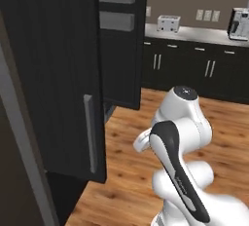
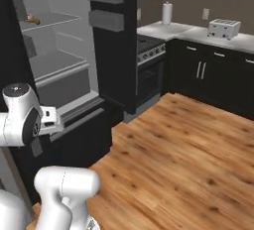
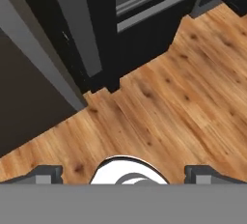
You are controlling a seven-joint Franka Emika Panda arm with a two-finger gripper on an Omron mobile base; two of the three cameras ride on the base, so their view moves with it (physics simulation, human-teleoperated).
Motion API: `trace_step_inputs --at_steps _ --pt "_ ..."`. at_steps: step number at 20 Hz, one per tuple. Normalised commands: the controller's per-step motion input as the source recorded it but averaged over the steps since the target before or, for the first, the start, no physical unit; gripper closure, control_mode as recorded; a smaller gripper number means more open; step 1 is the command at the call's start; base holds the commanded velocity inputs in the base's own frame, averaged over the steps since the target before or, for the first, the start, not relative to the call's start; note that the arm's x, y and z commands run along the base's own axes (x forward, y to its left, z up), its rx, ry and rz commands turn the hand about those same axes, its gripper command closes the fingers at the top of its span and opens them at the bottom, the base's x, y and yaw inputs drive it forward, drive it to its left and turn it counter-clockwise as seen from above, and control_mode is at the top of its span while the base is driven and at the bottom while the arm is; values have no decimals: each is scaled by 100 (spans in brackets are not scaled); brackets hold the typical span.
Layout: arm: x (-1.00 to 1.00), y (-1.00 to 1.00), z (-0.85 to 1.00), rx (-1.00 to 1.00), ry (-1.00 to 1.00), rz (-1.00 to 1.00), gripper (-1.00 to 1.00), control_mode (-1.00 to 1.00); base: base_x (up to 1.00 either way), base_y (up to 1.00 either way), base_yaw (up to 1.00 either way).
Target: Pick up the mango and banana from the fridge and place one fruit on each plate on the dining counter.
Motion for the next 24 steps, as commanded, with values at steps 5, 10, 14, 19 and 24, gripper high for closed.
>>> trace_step_inputs --at_steps 5,10,14,19,24 --pt "0 0 0 0 0 0 -100 100 47 -53 13" --pt "0 0 0 0 0 0 -100 100 45 -43 8" --pt "0 0 0 0 0 0 -100 100 65 -28 37" --pt "0 0 0 0 0 0 -100 100 64 -28 37" --pt "0 0 0 0 0 0 -100 100 62 -25 40"
